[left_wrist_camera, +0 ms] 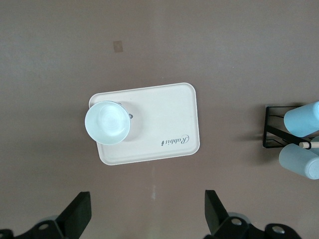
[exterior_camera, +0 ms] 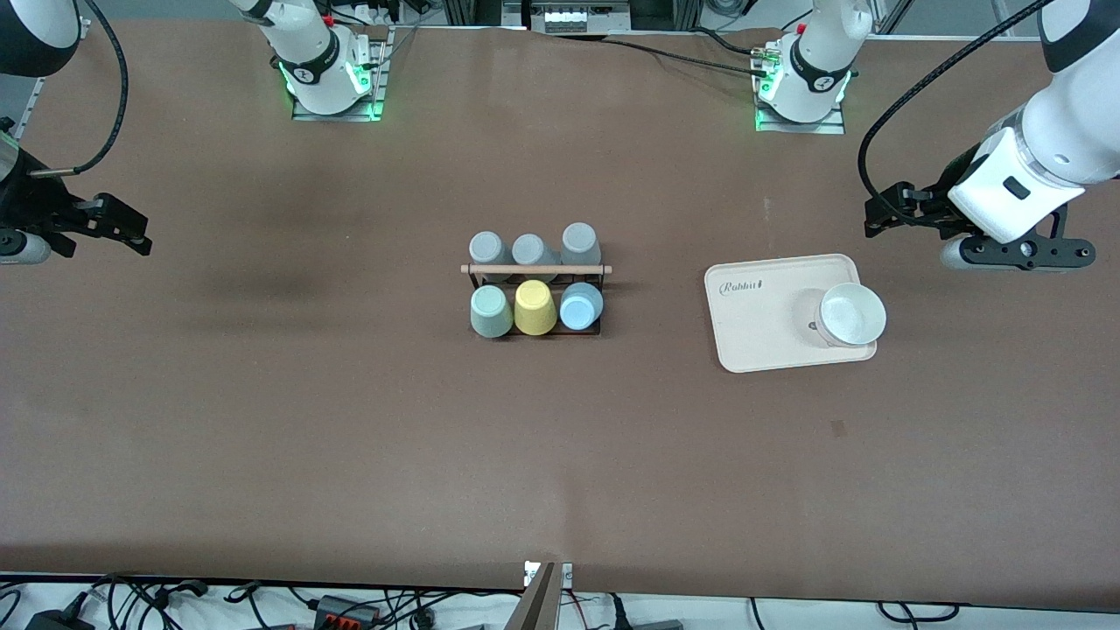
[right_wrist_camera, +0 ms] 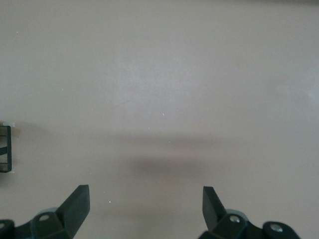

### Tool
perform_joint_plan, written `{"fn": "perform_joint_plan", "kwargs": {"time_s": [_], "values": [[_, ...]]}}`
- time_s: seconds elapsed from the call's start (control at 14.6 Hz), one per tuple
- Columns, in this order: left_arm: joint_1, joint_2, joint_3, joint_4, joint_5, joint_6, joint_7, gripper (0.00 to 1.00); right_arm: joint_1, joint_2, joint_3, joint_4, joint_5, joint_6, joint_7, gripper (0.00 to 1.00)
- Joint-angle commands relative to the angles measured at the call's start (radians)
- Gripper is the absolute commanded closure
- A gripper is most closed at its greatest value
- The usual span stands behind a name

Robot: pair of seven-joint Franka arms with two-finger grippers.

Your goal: Hang scattered cups on rack with three cups

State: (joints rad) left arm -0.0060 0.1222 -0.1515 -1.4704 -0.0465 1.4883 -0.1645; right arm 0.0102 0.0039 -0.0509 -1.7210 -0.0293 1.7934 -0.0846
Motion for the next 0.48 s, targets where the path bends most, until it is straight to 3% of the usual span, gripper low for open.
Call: {"fn": "perform_joint_plan", "kwargs": {"time_s": [0.0,0.41], "values": [[0.001,-0.007,0.009,0.001,-0.015,-0.011,0.026,0.00,-0.003,-0.013,0.005,0.009,0.000,-0.019,-0.009,0.00],[0.001,-0.007,0.009,0.001,-0.015,-0.013,0.026,0.00,-0.041,-0.019,0.011,0.008,0.005,-0.034,-0.017,0.00]]}}
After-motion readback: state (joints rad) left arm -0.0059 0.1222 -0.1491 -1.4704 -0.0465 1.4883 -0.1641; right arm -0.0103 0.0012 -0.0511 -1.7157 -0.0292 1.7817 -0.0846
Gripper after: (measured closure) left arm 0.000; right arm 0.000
